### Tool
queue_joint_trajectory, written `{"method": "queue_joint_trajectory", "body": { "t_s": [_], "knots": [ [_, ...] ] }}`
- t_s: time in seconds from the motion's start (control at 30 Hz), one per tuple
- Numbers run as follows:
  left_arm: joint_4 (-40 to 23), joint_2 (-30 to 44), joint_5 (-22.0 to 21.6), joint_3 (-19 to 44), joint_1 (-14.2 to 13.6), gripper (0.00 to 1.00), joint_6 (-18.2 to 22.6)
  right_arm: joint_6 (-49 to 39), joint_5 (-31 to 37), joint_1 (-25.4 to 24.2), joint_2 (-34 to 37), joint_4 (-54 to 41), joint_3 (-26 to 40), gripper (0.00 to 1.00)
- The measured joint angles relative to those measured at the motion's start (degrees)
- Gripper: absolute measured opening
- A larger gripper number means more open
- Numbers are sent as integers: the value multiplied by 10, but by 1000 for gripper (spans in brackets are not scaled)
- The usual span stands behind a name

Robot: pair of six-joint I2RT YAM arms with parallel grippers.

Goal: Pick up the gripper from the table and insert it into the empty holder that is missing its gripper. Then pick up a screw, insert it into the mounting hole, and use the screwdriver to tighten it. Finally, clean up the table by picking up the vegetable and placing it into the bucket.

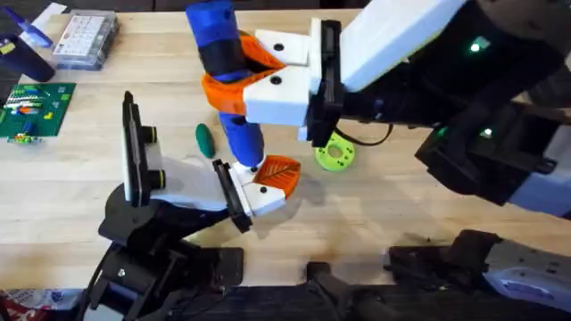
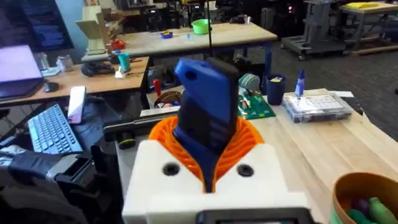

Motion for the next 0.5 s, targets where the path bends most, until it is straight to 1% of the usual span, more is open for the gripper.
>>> {"method": "queue_joint_trajectory", "body": {
  "t_s": [0.2, 0.37, 0.5],
  "knots": [
    [0, 0, 0, 0, 0, 16, 0, 0, 0, 0, 0, 0, 0, 34],
    [0, 0, -1, 0, 0, 16, 0, 25, -1, -2, -1, 30, -5, 34],
    [0, 0, -1, 0, 0, 16, 0, 41, -1, -12, -21, 37, -5, 34]
  ]
}}
